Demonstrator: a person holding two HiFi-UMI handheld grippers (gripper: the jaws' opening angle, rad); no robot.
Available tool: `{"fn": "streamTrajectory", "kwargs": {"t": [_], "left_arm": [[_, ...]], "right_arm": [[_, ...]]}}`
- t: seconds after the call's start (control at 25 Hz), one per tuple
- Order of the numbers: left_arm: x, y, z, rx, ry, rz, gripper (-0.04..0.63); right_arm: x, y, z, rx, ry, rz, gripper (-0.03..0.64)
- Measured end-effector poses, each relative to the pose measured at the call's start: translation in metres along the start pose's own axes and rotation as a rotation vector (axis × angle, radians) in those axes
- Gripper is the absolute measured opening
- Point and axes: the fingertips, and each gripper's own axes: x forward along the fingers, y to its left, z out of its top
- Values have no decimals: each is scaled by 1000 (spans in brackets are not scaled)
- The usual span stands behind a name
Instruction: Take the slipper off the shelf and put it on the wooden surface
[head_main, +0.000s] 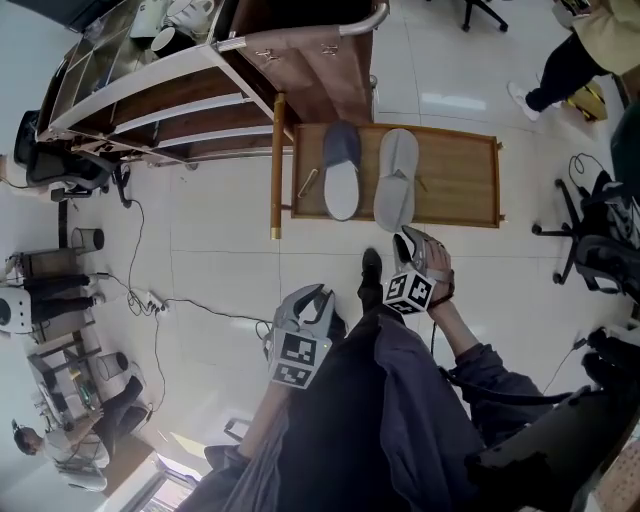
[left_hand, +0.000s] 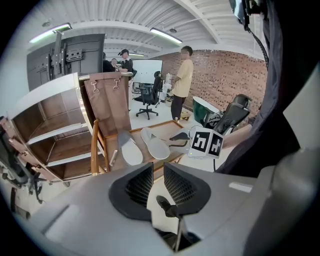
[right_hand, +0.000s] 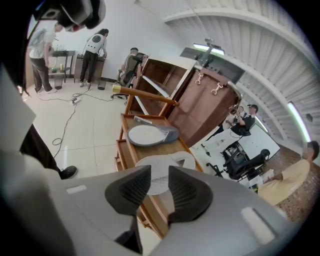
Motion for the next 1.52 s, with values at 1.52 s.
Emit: {"fn": "streamTrajectory", "kwargs": {"t": [1.52], "left_arm": [[-305, -60, -305, 232, -221, -172, 66]], "right_arm": [[-364, 332, 159, 165, -105, -261, 0]]}}
